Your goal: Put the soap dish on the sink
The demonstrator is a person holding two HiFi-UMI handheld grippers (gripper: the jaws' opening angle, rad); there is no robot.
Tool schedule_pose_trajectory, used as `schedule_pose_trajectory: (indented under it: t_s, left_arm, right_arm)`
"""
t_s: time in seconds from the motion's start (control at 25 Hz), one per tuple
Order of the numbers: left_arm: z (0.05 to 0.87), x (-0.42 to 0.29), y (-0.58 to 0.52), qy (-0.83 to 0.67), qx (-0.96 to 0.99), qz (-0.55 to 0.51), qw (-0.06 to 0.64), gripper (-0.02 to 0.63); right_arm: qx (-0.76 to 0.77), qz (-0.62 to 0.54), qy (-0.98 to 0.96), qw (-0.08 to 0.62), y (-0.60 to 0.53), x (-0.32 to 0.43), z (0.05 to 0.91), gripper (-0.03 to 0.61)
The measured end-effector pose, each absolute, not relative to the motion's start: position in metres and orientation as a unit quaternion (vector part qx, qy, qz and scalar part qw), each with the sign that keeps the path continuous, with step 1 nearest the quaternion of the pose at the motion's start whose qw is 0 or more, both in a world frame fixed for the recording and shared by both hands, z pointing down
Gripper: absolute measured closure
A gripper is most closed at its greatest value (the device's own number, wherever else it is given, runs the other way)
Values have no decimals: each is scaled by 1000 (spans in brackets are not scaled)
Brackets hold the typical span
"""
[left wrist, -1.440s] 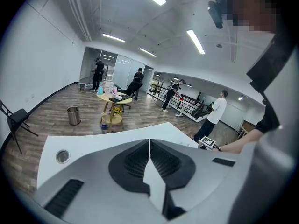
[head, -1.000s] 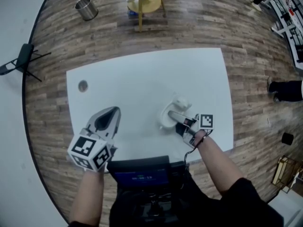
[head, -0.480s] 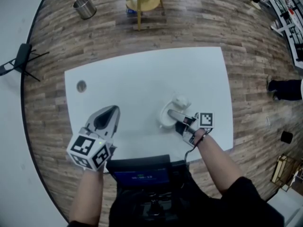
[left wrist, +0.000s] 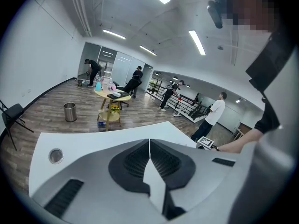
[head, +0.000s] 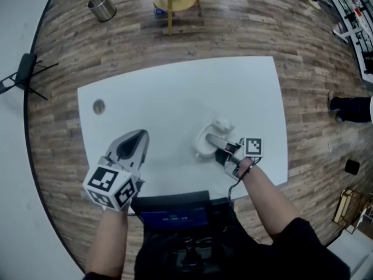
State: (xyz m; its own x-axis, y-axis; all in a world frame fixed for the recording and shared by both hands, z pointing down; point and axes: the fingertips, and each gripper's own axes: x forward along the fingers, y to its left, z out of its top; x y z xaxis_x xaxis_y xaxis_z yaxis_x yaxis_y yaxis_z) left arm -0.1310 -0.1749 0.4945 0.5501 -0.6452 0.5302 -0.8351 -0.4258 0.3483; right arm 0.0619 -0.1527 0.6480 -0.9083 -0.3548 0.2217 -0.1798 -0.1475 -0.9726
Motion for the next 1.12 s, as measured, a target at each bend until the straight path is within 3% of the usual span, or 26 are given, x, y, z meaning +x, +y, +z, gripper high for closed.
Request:
schedule_pose_trajectory:
  t_s: [1.12]
  left_arm:
    - [508,-146,-168,-445,823,160,315,604]
  right_arm:
    - [-218,-734,641,53,-151,53,652,415]
